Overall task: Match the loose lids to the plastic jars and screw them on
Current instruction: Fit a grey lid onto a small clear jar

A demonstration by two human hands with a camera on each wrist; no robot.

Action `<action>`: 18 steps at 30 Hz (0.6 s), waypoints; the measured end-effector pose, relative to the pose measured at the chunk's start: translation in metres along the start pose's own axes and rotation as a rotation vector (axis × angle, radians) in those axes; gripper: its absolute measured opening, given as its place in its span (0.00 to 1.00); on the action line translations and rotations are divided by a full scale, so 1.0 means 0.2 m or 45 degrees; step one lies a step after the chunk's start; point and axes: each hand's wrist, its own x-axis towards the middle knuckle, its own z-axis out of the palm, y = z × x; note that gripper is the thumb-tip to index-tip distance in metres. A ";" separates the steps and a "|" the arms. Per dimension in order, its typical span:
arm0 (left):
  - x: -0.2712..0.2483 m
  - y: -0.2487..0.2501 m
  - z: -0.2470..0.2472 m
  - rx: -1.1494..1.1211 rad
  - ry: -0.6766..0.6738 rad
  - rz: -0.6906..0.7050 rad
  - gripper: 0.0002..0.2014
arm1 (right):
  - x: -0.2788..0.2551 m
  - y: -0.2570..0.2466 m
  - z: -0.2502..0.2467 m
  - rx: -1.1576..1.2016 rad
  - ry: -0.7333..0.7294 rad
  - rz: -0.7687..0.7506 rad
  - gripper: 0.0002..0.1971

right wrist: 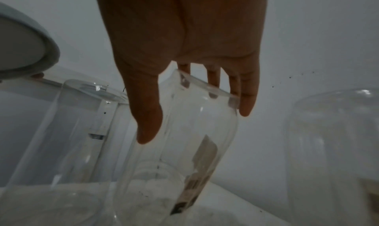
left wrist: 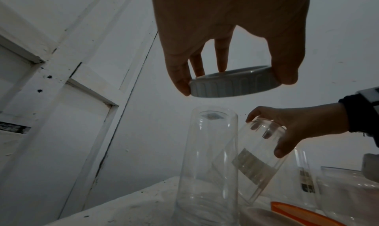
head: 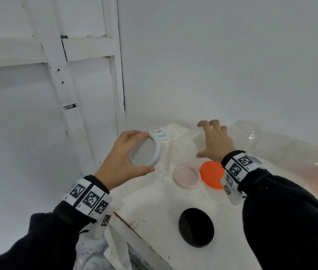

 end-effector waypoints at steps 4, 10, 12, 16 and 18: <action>0.01 0.03 0.02 -0.024 -0.018 0.023 0.41 | -0.08 0.08 -0.01 0.115 0.071 0.033 0.48; 0.03 0.11 0.11 -0.115 -0.090 0.115 0.40 | -0.27 0.21 -0.04 0.188 0.170 0.119 0.49; 0.04 0.14 0.15 -0.130 -0.124 0.144 0.41 | -0.33 0.26 -0.05 0.208 0.181 0.160 0.49; 0.09 0.20 0.24 -0.172 -0.190 0.194 0.41 | -0.46 0.34 -0.07 0.326 0.221 0.224 0.50; 0.11 0.24 0.29 -0.198 -0.222 0.229 0.41 | -0.53 0.38 -0.08 0.352 0.239 0.262 0.51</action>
